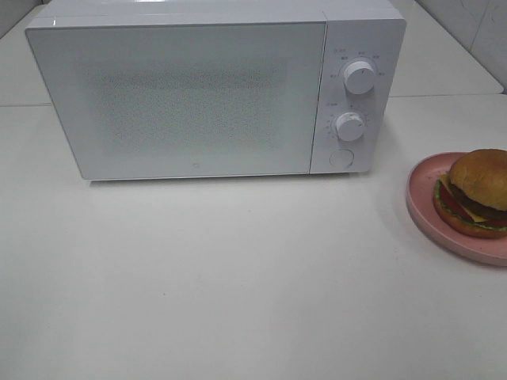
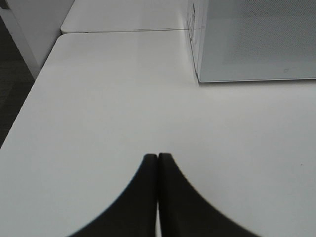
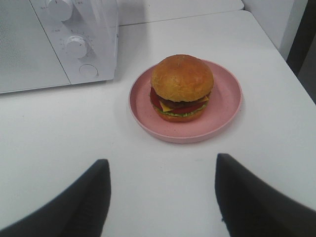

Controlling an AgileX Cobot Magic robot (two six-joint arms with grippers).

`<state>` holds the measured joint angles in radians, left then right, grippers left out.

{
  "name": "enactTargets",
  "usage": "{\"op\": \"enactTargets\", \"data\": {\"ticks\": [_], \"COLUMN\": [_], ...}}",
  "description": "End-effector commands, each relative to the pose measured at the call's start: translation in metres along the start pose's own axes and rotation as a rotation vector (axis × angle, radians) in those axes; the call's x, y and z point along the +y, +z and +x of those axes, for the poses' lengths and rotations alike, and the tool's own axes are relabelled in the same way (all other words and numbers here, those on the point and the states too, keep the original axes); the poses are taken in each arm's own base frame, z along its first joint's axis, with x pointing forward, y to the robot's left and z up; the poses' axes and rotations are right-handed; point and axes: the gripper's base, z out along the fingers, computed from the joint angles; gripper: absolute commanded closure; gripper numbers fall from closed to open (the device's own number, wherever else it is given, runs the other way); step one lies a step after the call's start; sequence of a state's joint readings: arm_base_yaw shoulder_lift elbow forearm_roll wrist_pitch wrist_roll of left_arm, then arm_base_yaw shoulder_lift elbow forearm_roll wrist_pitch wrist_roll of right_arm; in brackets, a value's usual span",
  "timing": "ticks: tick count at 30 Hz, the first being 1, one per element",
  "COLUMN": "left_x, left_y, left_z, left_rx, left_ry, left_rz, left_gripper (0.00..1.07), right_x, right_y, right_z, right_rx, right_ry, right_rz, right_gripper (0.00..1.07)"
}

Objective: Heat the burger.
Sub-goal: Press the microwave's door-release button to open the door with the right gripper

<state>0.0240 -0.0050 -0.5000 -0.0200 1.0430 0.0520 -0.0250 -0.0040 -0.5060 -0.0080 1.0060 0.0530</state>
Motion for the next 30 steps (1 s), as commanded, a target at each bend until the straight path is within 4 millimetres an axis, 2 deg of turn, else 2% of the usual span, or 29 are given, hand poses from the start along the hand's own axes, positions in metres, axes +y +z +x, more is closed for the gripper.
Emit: {"op": "enactTargets", "data": {"ticks": [1, 5, 8, 9, 11, 12, 13, 15, 16, 17, 19, 21, 22, 23, 24, 26, 27, 29, 30], "left_x": [0.000, 0.000, 0.000, 0.000, 0.000, 0.000, 0.000, 0.000, 0.000, 0.000, 0.000, 0.000, 0.000, 0.000, 0.000, 0.000, 0.000, 0.000, 0.000], "left_y": [-0.003, -0.003, -0.003, -0.003, -0.003, -0.003, -0.003, -0.003, -0.003, -0.003, -0.003, -0.003, -0.003, -0.003, -0.003, -0.003, -0.003, -0.003, -0.003], "left_z": [0.002, 0.002, 0.002, 0.002, 0.002, 0.002, 0.002, 0.002, 0.002, 0.002, 0.002, 0.002, 0.002, 0.002, 0.002, 0.002, 0.002, 0.002, 0.002], "left_rx": [-0.030, -0.030, -0.030, -0.030, -0.030, -0.030, -0.030, -0.030, -0.030, -0.030, -0.030, -0.030, -0.030, -0.030, -0.030, -0.030, -0.030, -0.030, -0.030], "left_ry": [-0.007, -0.007, -0.007, -0.007, -0.007, -0.007, -0.007, -0.007, -0.007, -0.007, -0.007, -0.007, -0.007, -0.007, -0.007, -0.007, -0.007, -0.007, -0.007], "left_rz": [-0.003, -0.003, -0.003, -0.003, -0.003, -0.003, -0.003, -0.003, -0.003, -0.003, -0.003, -0.003, -0.003, -0.003, -0.003, -0.003, -0.003, -0.003, -0.003], "left_gripper": [1.07, 1.07, 1.07, 1.07, 1.07, 1.07, 1.07, 1.07, 1.07, 1.07, 1.07, 1.07, 1.07, 1.07, 1.07, 1.07, 1.07, 1.07, 1.07], "right_x": [0.001, 0.002, 0.003, 0.003, 0.003, 0.004, 0.004, 0.004, 0.004, 0.004, 0.004, 0.004, 0.004, 0.004, 0.004, 0.005, 0.005, 0.005, 0.005], "right_y": [-0.002, 0.014, 0.025, 0.037, 0.044, 0.056, 0.056, 0.076, 0.076, 0.090, 0.098, 0.119, 0.119, 0.132, 0.132, 0.152, 0.152, 0.178, 0.178], "right_z": [-0.012, -0.037, -0.044, -0.050, -0.053, -0.058, -0.058, -0.065, -0.065, -0.069, -0.070, -0.073, -0.073, -0.073, -0.073, -0.072, -0.072, -0.071, -0.071], "right_rx": [-0.061, -0.150, -0.158, -0.158, -0.161, -0.168, -0.168, -0.159, -0.159, -0.142, -0.133, -0.107, -0.107, -0.089, -0.089, -0.062, -0.062, -0.057, -0.057], "right_ry": [0.001, 0.001, 0.001, 0.001, 0.001, 0.001, 0.001, 0.001, 0.001, 0.001, 0.001, 0.001, 0.001, 0.001, 0.001, 0.001, 0.001, 0.002, 0.002], "right_rz": [-0.006, -0.010, -0.011, -0.011, -0.011, -0.011, -0.011, -0.011, -0.011, -0.010, -0.009, -0.008, -0.008, -0.007, -0.007, -0.006, -0.006, -0.006, -0.006], "right_gripper": [0.47, 0.47, 0.47, 0.47, 0.47, 0.47, 0.47, 0.47, 0.47, 0.48, 0.48, 0.50, 0.50, 0.52, 0.52, 0.55, 0.55, 0.64, 0.64]}}
